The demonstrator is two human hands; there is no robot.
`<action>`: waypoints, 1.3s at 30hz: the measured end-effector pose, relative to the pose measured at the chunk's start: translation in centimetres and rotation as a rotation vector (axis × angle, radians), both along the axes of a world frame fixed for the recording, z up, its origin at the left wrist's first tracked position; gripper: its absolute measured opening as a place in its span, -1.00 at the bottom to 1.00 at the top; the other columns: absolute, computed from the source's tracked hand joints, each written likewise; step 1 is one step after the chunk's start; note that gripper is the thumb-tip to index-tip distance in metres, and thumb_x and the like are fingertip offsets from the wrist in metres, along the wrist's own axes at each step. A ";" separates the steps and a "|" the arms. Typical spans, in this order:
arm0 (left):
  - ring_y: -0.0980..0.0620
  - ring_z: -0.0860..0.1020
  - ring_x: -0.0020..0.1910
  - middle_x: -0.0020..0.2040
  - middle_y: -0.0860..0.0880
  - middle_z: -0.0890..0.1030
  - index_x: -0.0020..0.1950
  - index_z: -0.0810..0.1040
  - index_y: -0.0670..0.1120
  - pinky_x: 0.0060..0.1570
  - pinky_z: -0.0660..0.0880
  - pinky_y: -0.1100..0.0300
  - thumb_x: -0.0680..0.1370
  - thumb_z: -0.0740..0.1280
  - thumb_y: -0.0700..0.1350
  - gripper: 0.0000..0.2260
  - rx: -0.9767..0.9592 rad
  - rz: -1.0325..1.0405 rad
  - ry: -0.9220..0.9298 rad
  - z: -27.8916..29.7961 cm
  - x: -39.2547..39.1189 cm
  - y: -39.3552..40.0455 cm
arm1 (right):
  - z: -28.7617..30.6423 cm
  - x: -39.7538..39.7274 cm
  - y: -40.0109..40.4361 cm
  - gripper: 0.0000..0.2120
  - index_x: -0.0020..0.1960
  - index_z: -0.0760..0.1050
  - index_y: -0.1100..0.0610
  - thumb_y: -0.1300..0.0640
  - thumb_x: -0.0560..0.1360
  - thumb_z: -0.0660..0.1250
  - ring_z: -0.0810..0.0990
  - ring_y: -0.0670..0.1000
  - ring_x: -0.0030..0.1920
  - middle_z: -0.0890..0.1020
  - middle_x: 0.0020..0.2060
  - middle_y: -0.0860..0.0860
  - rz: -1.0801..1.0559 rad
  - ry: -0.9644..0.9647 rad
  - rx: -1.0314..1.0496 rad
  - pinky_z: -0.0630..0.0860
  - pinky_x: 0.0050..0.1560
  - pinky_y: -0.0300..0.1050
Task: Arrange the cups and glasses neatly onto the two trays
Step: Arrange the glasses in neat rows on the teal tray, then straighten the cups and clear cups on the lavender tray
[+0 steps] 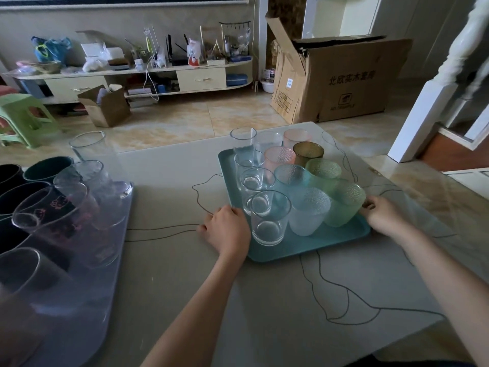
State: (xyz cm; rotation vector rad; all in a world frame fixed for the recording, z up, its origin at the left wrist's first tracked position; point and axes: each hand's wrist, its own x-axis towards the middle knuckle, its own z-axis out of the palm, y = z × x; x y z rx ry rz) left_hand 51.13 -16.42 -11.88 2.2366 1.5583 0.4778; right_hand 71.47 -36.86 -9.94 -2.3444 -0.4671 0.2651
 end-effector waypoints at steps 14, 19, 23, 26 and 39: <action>-0.15 0.41 -0.25 -0.18 -0.18 0.57 -0.30 0.46 -0.17 -0.29 0.31 0.17 0.54 0.12 -0.12 -0.74 0.049 -0.324 -0.107 7.1 -8.8 -1.8 | 5.2 -8.8 -1.6 -0.69 0.18 0.48 0.12 0.30 0.51 0.12 0.53 0.19 0.06 0.58 0.13 0.17 -0.251 -0.056 0.101 0.41 -0.05 -0.09; -0.13 0.44 -0.35 -0.33 -0.09 0.49 -0.26 0.50 -0.20 -0.39 0.28 0.19 0.57 0.15 -0.04 -0.67 0.269 -0.371 -0.230 13.6 -14.3 -0.7 | 8.9 -17.3 0.7 -0.70 -0.05 0.50 0.13 0.42 0.47 0.08 0.53 0.07 -0.11 0.62 -0.12 0.05 -0.108 -0.268 0.294 0.35 -0.30 -0.22; 0.03 0.34 -0.50 -0.47 -0.01 0.40 -0.36 0.43 -0.14 -0.52 0.15 0.24 0.58 0.16 -0.04 -0.66 0.388 -0.332 -0.320 18.3 -20.8 1.6 | 9.3 -24.1 5.7 -0.69 -0.09 0.51 0.09 0.41 0.51 0.08 0.56 -0.01 -0.08 0.61 -0.15 -0.02 0.265 -0.284 0.293 0.41 -0.20 -0.29; 0.03 0.34 -0.50 -0.48 -0.01 0.40 -0.37 0.45 -0.15 -0.54 0.15 0.24 0.57 0.18 -0.06 -0.67 0.485 -0.283 -0.322 21.0 -26.1 4.5 | 8.3 -28.9 10.0 -0.70 -0.02 0.56 0.13 0.41 0.51 0.12 0.57 -0.03 -0.06 0.61 -0.13 -0.04 0.493 -0.280 0.233 0.49 -0.02 -0.20; -0.11 0.47 -0.26 -0.24 -0.19 0.55 -0.30 0.48 -0.18 -0.20 0.37 0.14 0.61 0.13 -0.07 -0.66 -0.040 0.082 0.154 9.7 -47.6 20.2 | -0.1 -36.3 23.2 -0.70 0.09 0.49 0.19 -0.02 0.49 0.31 0.60 0.18 0.00 0.63 0.01 0.17 0.651 -0.122 -0.107 0.48 -0.08 -0.02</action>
